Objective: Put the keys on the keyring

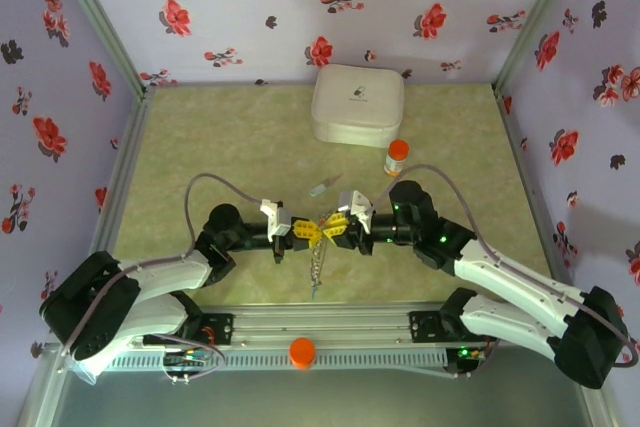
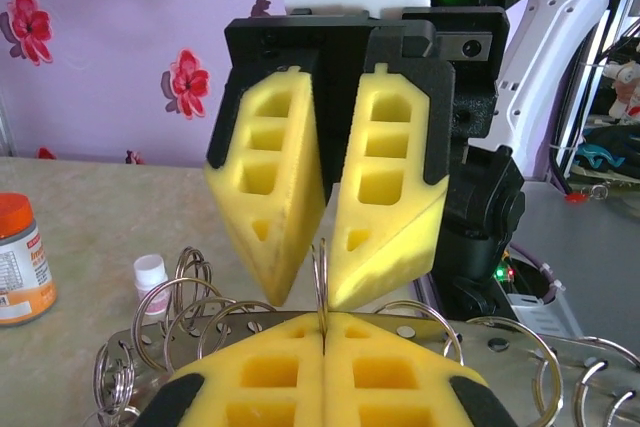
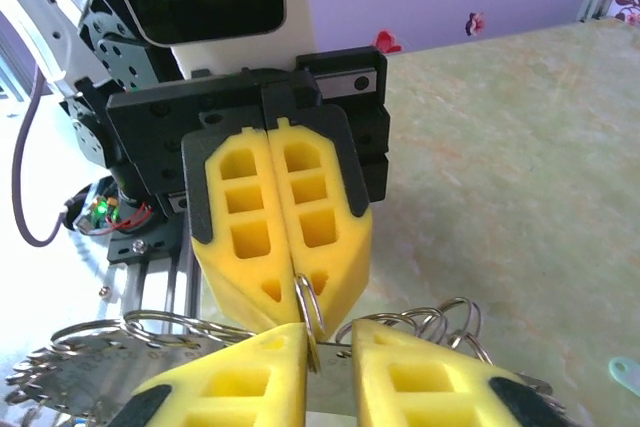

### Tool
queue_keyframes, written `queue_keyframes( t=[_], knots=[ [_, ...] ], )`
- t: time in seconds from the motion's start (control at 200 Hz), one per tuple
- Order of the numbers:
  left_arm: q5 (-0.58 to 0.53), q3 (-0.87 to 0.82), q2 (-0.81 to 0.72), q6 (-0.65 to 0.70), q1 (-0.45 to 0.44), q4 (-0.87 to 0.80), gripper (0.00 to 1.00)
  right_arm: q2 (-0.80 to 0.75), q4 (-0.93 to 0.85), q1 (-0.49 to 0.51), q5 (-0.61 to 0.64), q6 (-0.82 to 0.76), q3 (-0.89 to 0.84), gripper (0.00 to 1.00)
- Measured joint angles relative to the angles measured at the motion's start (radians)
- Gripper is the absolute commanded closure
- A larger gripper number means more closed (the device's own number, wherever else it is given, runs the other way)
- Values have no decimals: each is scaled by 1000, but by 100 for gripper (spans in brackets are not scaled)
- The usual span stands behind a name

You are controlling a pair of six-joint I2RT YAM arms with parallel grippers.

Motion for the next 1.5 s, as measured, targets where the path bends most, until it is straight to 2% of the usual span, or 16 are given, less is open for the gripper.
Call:
queue_keyframes(
  t=[0.06, 0.13, 0.17, 0.185, 0.225, 0.24, 0.28, 0.32, 0.43, 0.575, 0.795, 1.005, 1.21, 1.345, 1.445, 1.5],
  knots=[
    [0, 0, 0, -2, 0, 6, 100, 0, 5, 3, -6, 2, 0, 89],
    [-1, 0, 1, -3, 0, 9, 100, 1, 8, 3, -14, 2, 0, 100],
    [0, 0, 1, -3, 1, 9, 99, 1, 7, 3, -17, 8, 0, 100],
    [0, 0, 2, -3, 1, 10, 93, 2, 7, 3, -18, 4, 0, 100],
    [-3, 0, 3, -2, 1, 9, 66, 4, 7, 3, -21, 6, 0, 100],
    [-3, 0, 3, -3, 1, 9, 61, 4, 7, 3, -21, 6, 0, 100],
    [-7, 0, 3, -4, 1, 10, 52, 7, 3, 3, -20, 6, 2, 100],
    [-17, -1, 2, -5, 2, 3, 50, 8, -21, 3, -21, 4, 9, 100],
    [-31, 2, -47, 39, 3, -105, 56, 27, -154, 3, -3, -28, 81, 100],
    [-47, 91, -167, 198, -2, -431, 67, 83, -370, 19, 51, -121, 249, 100],
    [-57, 167, -230, 353, -3, -706, 72, 188, -623, 97, 161, -276, 430, 100],
    [-61, 174, -230, 389, -6, -792, 76, 263, -752, 139, 220, -359, 507, 100],
    [-61, 196, -218, 396, -18, -803, 78, 312, -795, 165, 247, -388, 558, 100],
    [-56, 197, -209, 396, -18, -803, 88, 331, -806, 179, 256, -391, 568, 100],
    [-56, 197, -209, 398, -19, -812, 100, 333, -810, 181, 265, -391, 569, 100],
    [-56, 197, -210, 399, -19, -813, 100, 333, -814, 182, 266, -391, 569, 100]
  ],
)
